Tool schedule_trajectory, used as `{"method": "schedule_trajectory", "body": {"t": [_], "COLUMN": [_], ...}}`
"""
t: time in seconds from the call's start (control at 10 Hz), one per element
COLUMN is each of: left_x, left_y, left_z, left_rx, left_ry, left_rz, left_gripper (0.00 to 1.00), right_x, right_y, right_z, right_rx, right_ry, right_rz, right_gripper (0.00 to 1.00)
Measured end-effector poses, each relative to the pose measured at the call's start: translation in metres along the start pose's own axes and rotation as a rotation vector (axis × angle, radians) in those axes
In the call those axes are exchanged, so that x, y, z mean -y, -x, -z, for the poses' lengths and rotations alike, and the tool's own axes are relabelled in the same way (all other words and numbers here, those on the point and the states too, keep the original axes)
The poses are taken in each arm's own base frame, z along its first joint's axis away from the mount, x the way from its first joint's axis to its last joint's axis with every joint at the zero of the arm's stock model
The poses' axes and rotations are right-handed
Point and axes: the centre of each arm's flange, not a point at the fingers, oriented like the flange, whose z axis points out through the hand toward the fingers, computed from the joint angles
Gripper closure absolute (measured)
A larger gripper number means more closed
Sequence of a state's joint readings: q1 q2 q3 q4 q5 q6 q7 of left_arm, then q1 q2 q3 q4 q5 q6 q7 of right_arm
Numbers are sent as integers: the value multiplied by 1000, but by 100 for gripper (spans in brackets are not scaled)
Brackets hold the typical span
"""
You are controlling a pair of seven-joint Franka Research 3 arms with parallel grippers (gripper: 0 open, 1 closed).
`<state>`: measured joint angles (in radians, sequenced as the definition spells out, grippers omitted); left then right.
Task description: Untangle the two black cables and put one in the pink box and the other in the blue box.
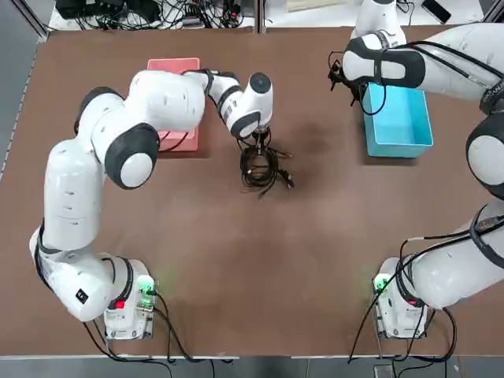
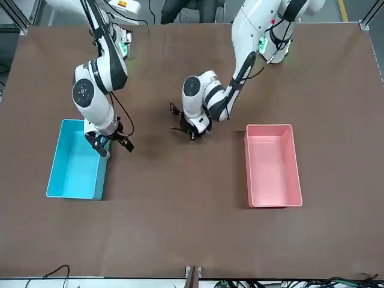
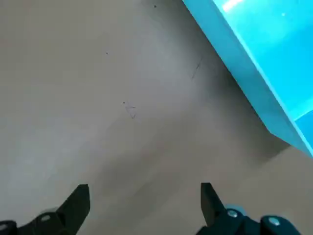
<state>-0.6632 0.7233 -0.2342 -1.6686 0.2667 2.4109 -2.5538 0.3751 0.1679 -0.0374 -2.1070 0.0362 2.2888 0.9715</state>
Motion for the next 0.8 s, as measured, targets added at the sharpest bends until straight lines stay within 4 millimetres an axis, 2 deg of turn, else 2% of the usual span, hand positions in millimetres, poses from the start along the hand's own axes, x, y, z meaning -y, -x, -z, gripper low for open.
{"method": "schedule_trajectory", "body": {"t": [0.2,0.4,0.5,0.8], "left_x": [-46,-79,-85,-81], "left_y": [-16,-18,-14,4], "left_z": [42,90,107,127], "left_rx": [39,91,121,169], "left_ry": [36,30,22,-14], "left_rz": [87,174,200,276], "left_gripper": [86,86,86,86], "right_x": [0,2,4,20], "right_y": [0,-1,1,13], "right_z": [0,2,5,15], "right_rx": [0,-3,-6,-11], "right_ry": [0,-6,-12,-34], "right_rz": [-11,-55,-88,-203], "right_gripper": [0,0,0,0]}}
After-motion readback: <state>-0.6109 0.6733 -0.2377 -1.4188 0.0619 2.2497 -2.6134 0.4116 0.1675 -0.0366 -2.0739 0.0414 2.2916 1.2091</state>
